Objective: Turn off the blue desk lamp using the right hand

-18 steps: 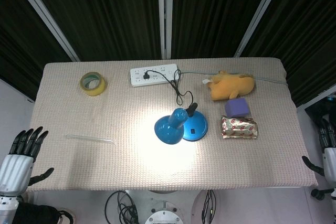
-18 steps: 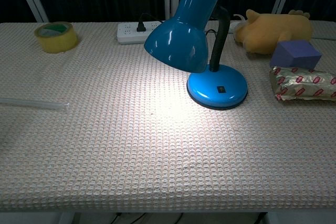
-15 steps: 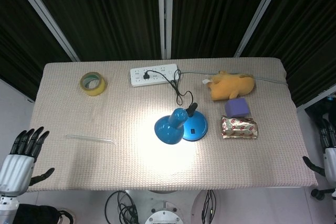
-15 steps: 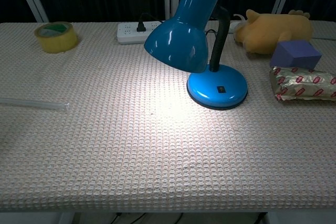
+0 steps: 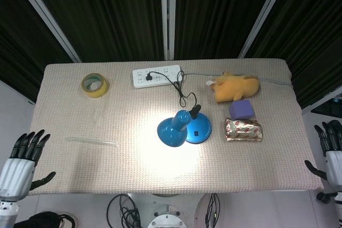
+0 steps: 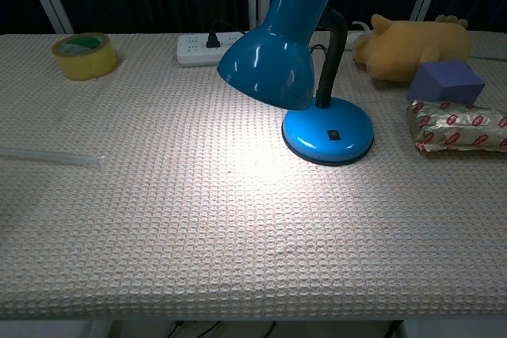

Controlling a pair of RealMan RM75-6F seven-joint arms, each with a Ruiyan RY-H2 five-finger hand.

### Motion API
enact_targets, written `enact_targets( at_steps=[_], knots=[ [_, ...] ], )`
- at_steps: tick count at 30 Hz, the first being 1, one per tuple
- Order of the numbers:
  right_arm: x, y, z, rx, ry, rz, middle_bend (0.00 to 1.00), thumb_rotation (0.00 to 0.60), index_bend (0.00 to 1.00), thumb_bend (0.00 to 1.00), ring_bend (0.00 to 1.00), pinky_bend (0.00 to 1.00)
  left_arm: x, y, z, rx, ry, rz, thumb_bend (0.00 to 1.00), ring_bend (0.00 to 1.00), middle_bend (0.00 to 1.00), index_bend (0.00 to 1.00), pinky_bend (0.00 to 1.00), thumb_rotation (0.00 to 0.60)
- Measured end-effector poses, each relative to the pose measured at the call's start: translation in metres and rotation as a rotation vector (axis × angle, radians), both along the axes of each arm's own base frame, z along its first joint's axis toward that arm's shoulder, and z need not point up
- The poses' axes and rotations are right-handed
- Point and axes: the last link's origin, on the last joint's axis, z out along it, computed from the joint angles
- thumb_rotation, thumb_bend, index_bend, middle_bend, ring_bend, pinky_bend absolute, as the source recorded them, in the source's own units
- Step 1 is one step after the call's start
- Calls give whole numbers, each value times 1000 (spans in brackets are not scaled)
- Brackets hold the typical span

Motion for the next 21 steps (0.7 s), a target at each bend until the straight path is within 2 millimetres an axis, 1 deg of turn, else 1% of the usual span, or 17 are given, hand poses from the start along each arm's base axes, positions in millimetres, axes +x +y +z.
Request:
enact_targets(
  at_steps=[5, 6, 7, 8, 10, 11, 12, 13, 14, 16, 19, 20, 21],
  knots=[
    [7, -3, -2, 14, 12, 18, 0, 600, 0, 97, 0, 0, -1, 0, -3, -3, -7, -2, 84, 0, 0, 42, 0, 600],
    [8, -4, -3, 20, 17, 18, 17, 600, 0, 98, 3, 0, -1, 0, -3, -3, -6, -2, 84, 0, 0, 42, 0, 600],
    [9, -5, -4, 28, 22, 17, 75, 600, 0, 98, 44, 8, -1, 0, -3, -3, -6, -2, 84, 0, 0, 42, 0, 600],
    [11, -6, -6, 39, 31, 15, 176, 600, 0, 98, 132, 79, -1, -1, -3, -3, -6, -1, 84, 0, 0, 42, 0, 600],
    [15, -9, -9, 56, 46, 17, 513, 600, 0, 97, 469, 427, -2, -1, -3, -4, -7, 0, 84, 0, 0, 42, 0, 600],
    [19, -11, -12, 74, 53, 20, 648, 600, 0, 100, 610, 601, -2, -1, -3, -5, -7, 0, 84, 0, 0, 42, 0, 600],
    [22, -13, -15, 92, 55, 22, 749, 600, 0, 106, 710, 713, -2, -1, -3, -6, -7, -2, 84, 0, 0, 42, 0, 600],
    [26, -14, -19, 112, 54, 25, 826, 600, 0, 113, 779, 778, -2, -2, -4, -7, -8, -3, 84, 0, 0, 42, 0, 600],
    [32, -17, -23, 137, 55, 32, 872, 600, 0, 125, 818, 812, -2, -2, -5, -9, -9, -3, 84, 0, 0, 42, 0, 600],
    [42, -22, -30, 170, 66, 54, 924, 600, 0, 162, 866, 850, -1, -2, -7, -15, -11, -7, 84, 0, 0, 42, 0, 600],
    [66, -33, -47, 232, 102, 115, 979, 600, 0, 432, 922, 894, 0, -3, -10, -23, -11, -15, 84, 0, 0, 42, 0, 600],
    [76, -37, -55, 263, 119, 140, 990, 600, 0, 513, 931, 901, 1, -3, -10, -23, -11, -17, 84, 0, 0, 42, 0, 600],
    [83, -40, -62, 288, 133, 158, 996, 600, 0, 569, 935, 905, 1, -4, -10, -20, -12, -17, 84, 0, 0, 42, 0, 600]
  ],
)
